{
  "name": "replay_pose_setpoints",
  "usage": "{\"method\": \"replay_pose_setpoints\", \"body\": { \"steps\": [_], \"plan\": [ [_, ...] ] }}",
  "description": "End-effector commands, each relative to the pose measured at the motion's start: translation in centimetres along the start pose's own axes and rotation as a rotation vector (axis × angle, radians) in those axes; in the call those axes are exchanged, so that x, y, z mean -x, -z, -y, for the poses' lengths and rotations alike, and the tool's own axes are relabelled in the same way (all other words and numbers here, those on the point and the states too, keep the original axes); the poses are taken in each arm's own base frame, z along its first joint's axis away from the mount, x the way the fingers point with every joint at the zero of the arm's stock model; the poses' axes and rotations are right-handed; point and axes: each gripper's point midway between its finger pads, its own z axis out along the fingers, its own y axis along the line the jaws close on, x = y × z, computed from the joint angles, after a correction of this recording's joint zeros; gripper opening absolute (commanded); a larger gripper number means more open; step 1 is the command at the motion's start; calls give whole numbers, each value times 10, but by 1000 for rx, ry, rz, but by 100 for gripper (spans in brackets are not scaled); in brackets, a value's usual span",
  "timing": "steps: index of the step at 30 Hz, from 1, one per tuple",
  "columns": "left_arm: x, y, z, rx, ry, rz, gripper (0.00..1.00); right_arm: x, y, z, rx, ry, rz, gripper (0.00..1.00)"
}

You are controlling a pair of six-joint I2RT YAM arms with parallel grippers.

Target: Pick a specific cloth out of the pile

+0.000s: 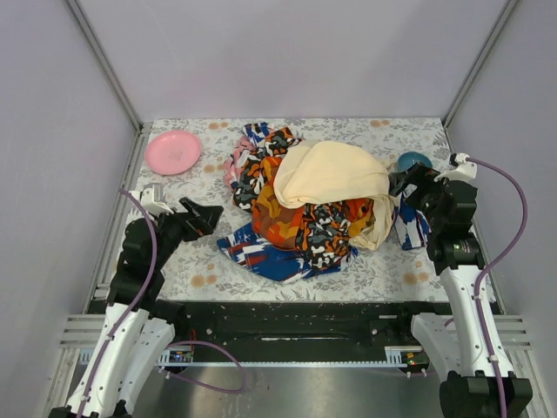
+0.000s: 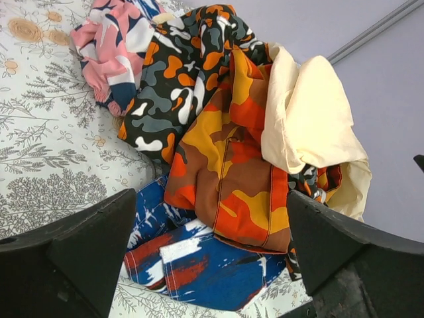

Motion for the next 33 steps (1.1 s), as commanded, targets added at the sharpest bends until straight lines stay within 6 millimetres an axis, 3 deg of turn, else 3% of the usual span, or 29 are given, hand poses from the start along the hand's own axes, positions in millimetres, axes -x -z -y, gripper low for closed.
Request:
{"method": "replay_pose_setpoints", "body": {
  "steps": [1,6,10,11,12,14,17,19,21,26,29,33],
  "plan": [
    [7,-1,6,-27,2,24,99,47,3,-26,99,62,157,99],
    [6,-2,1,-7,16,32,99,62,15,-68,314,127,198,100],
    [6,-5,-8,41,38,40,99,23,-1,-102,413,242,-13,99],
    [5,-6,-10,50,44,40,99,1,1,-128,468,322,-67,99],
    [5,-7,-13,65,48,42,99,-14,-4,-137,461,458,-81,99],
    [4,-7,-18,96,54,37,99,-61,4,-170,534,670,-169,100],
    [4,-4,-29,158,61,42,99,-126,17,-195,656,988,-287,99],
    [4,-3,-33,179,61,48,99,-171,31,-206,743,1113,-382,99],
    [6,-1,-40,219,62,64,99,-211,45,-211,805,1240,-469,99],
    [9,4,-53,288,66,93,99,-285,68,-205,872,1536,-624,99],
    [8,4,-55,301,67,92,99,-321,63,-185,846,1655,-740,99],
    [7,4,-57,310,69,88,99,-343,42,-158,715,1800,-806,99]
  ]
}}
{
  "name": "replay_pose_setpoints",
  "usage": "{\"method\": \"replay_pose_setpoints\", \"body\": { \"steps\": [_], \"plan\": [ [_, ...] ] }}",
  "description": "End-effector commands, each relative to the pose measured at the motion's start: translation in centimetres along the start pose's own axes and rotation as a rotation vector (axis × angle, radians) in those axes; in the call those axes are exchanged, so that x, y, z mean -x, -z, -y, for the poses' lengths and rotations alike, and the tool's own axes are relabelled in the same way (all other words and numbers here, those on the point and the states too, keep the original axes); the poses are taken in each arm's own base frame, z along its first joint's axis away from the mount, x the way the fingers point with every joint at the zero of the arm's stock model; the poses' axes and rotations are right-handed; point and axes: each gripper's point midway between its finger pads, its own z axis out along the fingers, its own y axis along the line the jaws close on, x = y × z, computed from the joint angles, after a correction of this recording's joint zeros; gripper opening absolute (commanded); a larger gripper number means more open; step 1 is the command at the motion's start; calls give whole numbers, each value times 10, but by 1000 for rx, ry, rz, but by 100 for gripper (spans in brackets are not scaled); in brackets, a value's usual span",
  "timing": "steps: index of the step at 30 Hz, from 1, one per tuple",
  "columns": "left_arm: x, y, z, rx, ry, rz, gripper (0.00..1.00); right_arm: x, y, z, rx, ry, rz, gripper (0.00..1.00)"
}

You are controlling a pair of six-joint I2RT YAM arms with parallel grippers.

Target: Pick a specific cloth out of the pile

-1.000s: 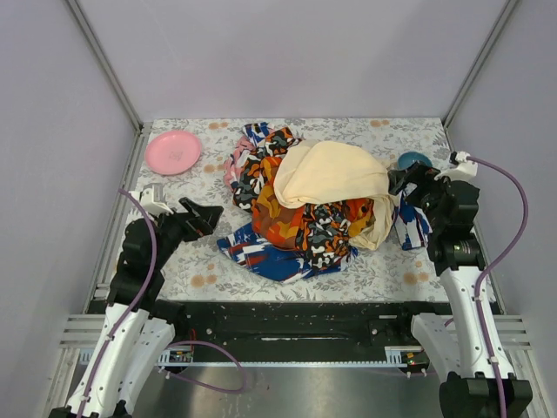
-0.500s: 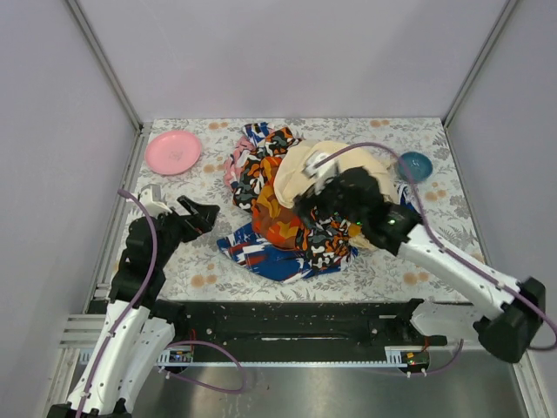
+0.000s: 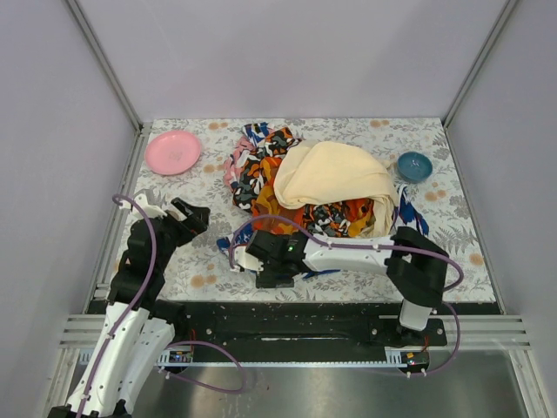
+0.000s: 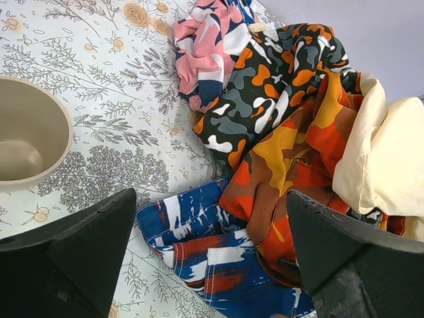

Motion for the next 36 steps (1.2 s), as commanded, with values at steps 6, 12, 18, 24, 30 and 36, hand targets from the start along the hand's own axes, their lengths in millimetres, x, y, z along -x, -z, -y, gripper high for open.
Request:
{"method": "replay_pose_setpoints", "body": {
  "steps": [6,12,18,24,30,36],
  "plan": [
    [11,-1,-6,45,18,45,99,-51,-38,11,-74,123,-310,99],
    [12,1,-13,89,29,53,99,-55,-44,15,-123,92,-331,60],
    [14,4,-18,120,38,64,99,-42,-28,61,-346,29,-291,0],
    [17,8,-24,148,52,88,99,3,38,151,-765,-112,-104,0],
    [21,13,-25,150,59,109,99,32,145,234,-1138,-278,131,0],
    [23,14,-24,153,61,115,99,-19,211,315,-1364,-475,158,0]
  ]
}}
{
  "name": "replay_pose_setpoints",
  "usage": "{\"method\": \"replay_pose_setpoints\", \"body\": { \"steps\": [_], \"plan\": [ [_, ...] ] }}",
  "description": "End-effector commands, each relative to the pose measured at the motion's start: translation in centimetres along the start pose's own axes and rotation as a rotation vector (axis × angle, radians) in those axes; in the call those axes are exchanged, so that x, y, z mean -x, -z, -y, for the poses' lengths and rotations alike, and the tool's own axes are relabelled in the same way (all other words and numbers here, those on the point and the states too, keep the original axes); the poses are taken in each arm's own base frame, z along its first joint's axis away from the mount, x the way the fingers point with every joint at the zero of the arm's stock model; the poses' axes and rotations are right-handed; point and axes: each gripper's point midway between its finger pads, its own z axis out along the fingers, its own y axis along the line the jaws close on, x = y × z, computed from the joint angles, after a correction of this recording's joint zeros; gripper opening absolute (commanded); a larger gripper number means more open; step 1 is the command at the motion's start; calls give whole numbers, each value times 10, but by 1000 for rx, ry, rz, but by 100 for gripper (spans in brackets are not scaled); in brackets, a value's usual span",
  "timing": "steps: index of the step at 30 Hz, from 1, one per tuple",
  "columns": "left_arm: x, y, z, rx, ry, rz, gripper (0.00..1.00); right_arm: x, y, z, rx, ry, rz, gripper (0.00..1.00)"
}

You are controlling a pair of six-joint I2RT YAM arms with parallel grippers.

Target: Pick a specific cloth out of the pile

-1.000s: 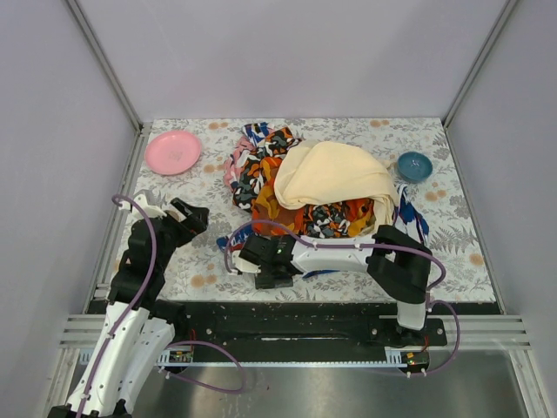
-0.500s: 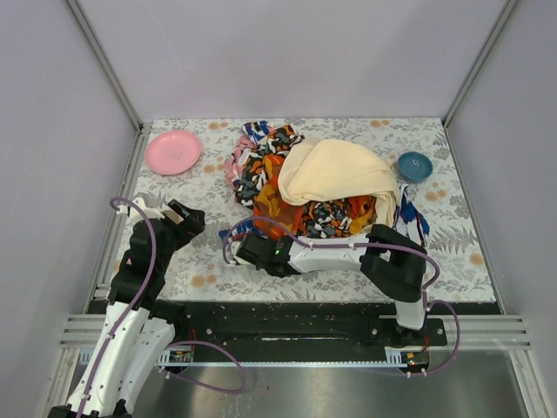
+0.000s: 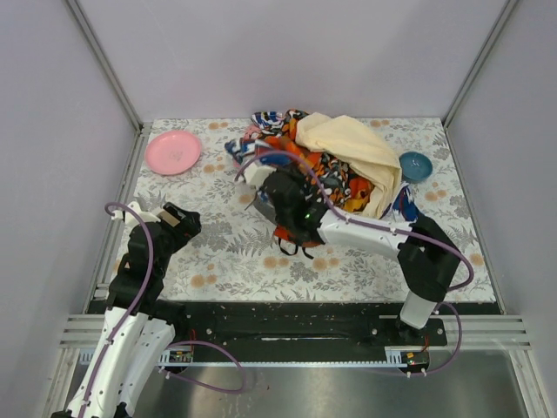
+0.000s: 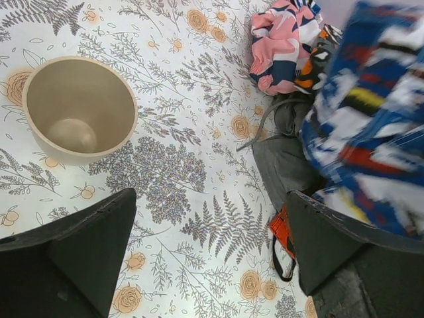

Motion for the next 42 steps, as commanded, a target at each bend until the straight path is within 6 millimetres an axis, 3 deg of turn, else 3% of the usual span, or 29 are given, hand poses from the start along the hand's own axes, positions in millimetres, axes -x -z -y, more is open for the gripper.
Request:
{"method": "replay_pose_setpoints", "body": {
  "steps": [1,4,9,12,14,20,24,33,37,42],
  "plan": [
    [21,5,9,-16,27,69,99,-12,-12,161,-398,-303,-18,0],
    [23,4,9,-10,27,72,99,-41,-36,186,-406,-389,-50,0],
    [22,0,12,-9,21,57,99,-96,-77,209,-398,-548,-118,0],
    [22,-2,22,-50,12,44,99,-134,-108,190,-320,-634,-208,0],
    [19,-6,32,-95,1,24,99,-162,-124,165,-242,-662,-301,0],
    [-2,-26,77,-303,-29,-98,99,-213,-156,86,-66,-758,-486,0],
    [-19,-54,101,-387,-31,-191,99,-229,-165,44,57,-831,-550,0],
    [-65,-136,169,-422,-148,-407,99,-279,-152,34,15,-945,-688,0],
    [-94,-172,181,-397,-184,-478,99,-295,-144,31,18,-970,-721,0],
    [-132,-213,171,-298,-204,-558,94,-308,-141,26,22,-1044,-749,0]
  ]
}}
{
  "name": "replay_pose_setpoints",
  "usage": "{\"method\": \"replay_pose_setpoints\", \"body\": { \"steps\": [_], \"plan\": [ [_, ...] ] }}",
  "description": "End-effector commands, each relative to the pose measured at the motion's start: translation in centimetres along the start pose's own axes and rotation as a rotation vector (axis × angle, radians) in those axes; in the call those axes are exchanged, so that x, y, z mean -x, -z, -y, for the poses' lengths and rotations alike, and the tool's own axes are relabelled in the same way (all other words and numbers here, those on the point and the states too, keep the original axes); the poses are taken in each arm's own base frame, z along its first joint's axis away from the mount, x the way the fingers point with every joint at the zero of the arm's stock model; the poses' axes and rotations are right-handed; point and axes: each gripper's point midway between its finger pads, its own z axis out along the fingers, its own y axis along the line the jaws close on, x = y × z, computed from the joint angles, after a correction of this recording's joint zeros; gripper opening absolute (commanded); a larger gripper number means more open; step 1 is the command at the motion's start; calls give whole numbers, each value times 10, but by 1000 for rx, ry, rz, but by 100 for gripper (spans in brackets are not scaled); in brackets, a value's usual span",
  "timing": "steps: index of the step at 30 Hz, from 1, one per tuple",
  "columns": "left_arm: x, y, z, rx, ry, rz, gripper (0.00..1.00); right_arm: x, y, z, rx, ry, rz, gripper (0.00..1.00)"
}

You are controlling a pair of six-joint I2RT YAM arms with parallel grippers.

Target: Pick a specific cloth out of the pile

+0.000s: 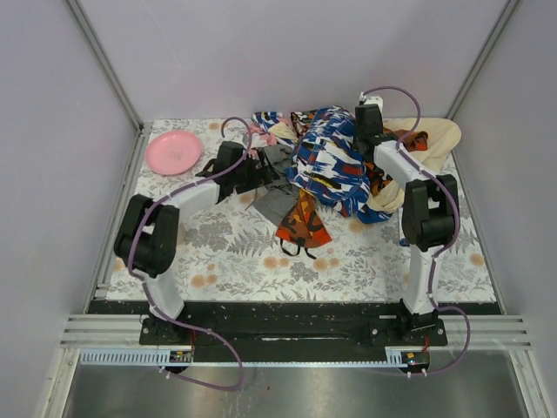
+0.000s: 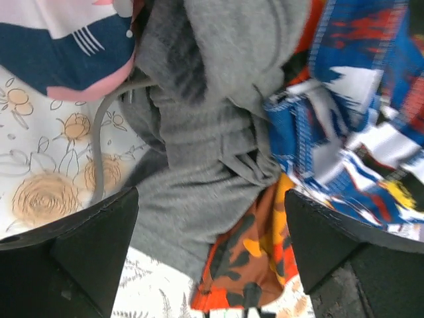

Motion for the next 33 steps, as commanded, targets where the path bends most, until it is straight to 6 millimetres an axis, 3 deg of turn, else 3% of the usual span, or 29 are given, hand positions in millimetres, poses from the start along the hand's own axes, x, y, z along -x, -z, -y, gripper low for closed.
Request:
{"method": "replay_pose_setpoints", "body": {
  "steps": [1,6,14,17,22,23,25,28,31,33],
  "plan": [
    [-1,-31,-3,15,-12,-50,91,-72,-6,26,-35,-25,-227,0],
    [-12,-54,-6,15,-12,-97,86,-79,-8,36,-48,-45,-240,0],
    [-20,-86,12,-25,-2,-129,81,-85,-10,29,-9,-57,-245,0],
    [-22,-101,19,-43,-2,-140,65,-86,-11,27,0,-58,-247,0],
    [-17,-105,40,-116,-42,-147,14,-89,-12,28,-8,-55,-253,0],
    [-14,-101,43,-123,-59,-141,0,-89,-12,29,-10,-56,-253,0],
    [-3,-86,53,-148,-106,-116,0,-90,-12,31,-20,-56,-257,0],
    [15,-41,76,-213,-178,-50,0,-91,-14,35,-43,-62,-263,0],
    [37,32,120,-346,-259,69,0,-93,-16,38,-55,-70,-276,0],
    [40,75,138,-406,-300,127,0,-92,-16,39,-59,-76,-277,0]
  ]
}}
